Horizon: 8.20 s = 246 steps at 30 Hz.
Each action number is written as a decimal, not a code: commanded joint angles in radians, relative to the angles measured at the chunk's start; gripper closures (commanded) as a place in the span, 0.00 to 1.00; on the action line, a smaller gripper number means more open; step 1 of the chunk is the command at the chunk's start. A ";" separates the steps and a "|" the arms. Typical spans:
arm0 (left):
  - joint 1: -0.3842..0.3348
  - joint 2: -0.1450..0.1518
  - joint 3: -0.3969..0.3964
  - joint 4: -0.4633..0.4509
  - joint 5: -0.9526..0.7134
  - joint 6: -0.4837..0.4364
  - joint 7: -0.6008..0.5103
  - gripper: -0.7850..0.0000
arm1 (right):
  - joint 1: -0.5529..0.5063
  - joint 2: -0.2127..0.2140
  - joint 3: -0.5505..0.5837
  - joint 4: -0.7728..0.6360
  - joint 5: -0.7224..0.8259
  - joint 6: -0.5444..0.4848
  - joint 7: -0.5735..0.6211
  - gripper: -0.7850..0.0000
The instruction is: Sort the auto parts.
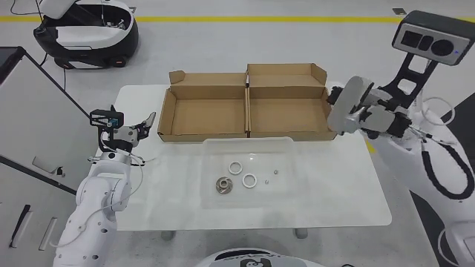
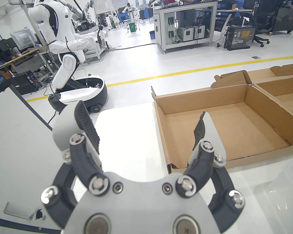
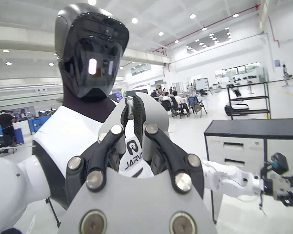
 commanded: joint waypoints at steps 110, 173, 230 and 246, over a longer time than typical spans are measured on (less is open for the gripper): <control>0.000 0.000 0.000 0.000 0.000 0.000 0.000 0.00 | -0.236 -0.134 0.291 -0.006 0.009 0.311 0.160 1.00; 0.000 0.000 0.000 0.000 0.000 0.000 0.000 0.00 | 0.214 -0.069 0.180 0.472 -1.499 0.674 0.464 1.00; 0.000 0.000 0.000 0.000 0.000 0.000 0.000 0.00 | 0.544 -0.530 -0.581 1.581 -1.814 0.581 0.179 1.00; 0.000 0.000 0.000 0.000 0.000 0.000 0.000 0.00 | 0.548 -0.578 -0.570 1.693 -1.801 0.539 0.163 1.00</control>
